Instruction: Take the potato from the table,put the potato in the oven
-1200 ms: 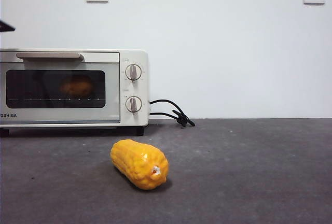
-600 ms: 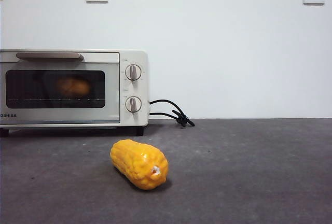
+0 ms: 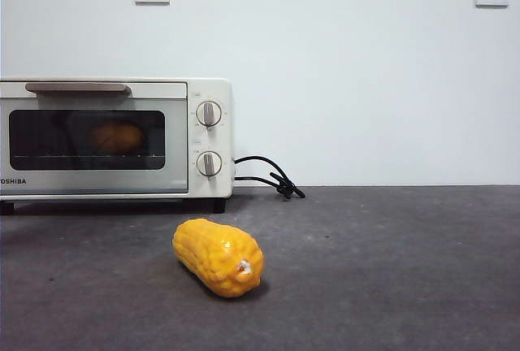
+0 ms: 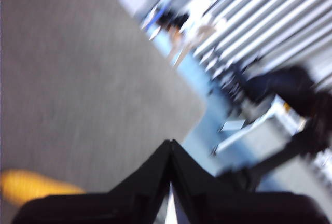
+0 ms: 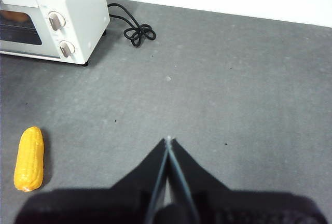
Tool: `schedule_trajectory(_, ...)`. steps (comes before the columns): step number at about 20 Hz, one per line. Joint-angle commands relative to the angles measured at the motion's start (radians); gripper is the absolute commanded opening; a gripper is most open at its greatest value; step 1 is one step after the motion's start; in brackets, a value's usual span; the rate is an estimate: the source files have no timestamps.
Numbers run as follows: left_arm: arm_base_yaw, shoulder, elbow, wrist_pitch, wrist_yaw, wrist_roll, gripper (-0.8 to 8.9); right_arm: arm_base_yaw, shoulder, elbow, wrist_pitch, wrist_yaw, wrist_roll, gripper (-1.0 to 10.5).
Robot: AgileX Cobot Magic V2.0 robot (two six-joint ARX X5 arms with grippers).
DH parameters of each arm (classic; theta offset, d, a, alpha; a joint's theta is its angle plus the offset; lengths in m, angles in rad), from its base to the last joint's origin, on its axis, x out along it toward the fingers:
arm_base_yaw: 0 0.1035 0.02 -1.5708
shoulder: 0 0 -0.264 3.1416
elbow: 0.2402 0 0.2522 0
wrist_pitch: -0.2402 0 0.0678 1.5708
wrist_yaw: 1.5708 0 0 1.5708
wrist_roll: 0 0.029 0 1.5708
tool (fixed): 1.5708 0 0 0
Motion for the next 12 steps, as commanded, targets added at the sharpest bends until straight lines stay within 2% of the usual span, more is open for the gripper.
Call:
schedule_trajectory(1, -0.068, -0.117, -0.001, -0.164, -0.116, 0.182, -0.08, -0.001, -0.001, -0.006, -0.023, 0.005, 0.011, 0.0)
schedule_trajectory(3, -0.108, -0.197, -0.001, -0.189, -0.212, 0.151, -0.08, -0.001, -0.001, -0.006, -0.024, 0.006, 0.011, 0.0)
schedule_trajectory(6, -0.148, -0.31, 0.001, -0.185, -0.353, 0.019, -0.04, -0.001, -0.001, -0.006, -0.023, 0.005, 0.011, 0.0)
schedule_trajectory(9, -0.159, -0.394, 0.002, -0.188, -0.346, -0.105, -0.04, -0.001, -0.002, -0.006, -0.023, 0.006, 0.011, 0.0)
schedule_trajectory(12, -0.159, -0.446, 0.009, -0.19, -0.351, -0.104, -0.04, -0.001, -0.001, -0.006, -0.023, 0.005, 0.011, 0.0)
